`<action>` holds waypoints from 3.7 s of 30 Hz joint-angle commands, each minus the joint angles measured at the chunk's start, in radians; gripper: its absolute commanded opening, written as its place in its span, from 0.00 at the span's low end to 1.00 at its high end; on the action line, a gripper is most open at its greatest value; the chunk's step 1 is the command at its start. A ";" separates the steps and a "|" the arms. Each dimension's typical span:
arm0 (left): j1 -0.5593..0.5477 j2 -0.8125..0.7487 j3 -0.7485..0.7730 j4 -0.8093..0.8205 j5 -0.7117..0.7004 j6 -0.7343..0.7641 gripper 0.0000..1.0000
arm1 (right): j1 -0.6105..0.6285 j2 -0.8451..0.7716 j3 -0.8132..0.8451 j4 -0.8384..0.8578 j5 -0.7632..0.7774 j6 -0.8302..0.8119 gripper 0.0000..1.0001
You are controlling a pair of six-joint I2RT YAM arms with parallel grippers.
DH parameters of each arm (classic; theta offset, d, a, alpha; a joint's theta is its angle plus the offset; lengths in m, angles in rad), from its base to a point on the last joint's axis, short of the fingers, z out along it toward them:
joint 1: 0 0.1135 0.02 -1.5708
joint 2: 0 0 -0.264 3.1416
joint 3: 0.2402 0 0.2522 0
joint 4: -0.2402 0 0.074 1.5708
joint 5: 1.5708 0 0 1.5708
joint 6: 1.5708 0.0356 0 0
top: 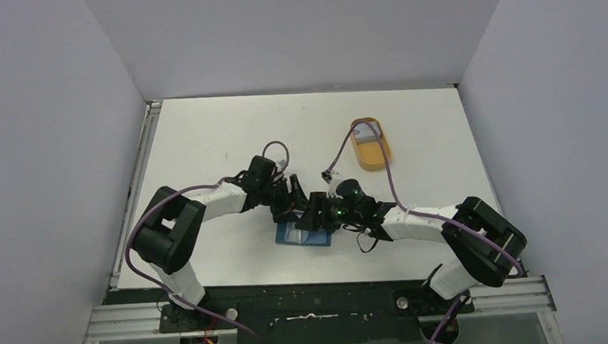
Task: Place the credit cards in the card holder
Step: Open the card holder at the center of the board.
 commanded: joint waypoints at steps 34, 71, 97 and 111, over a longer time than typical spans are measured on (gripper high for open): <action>0.004 0.030 0.014 -0.013 -0.030 0.027 0.11 | 0.019 -0.042 0.047 -0.131 0.172 -0.004 0.65; 0.007 0.000 0.018 -0.018 -0.001 0.016 0.29 | 0.062 0.125 0.182 -0.430 0.284 -0.028 0.30; 0.013 -0.106 0.097 -0.320 -0.217 0.170 0.28 | 0.063 -0.053 0.109 -0.629 0.475 0.016 0.00; -0.115 -0.376 0.039 -0.052 -0.133 0.019 0.31 | 0.065 -0.077 0.167 -0.642 0.454 -0.019 0.00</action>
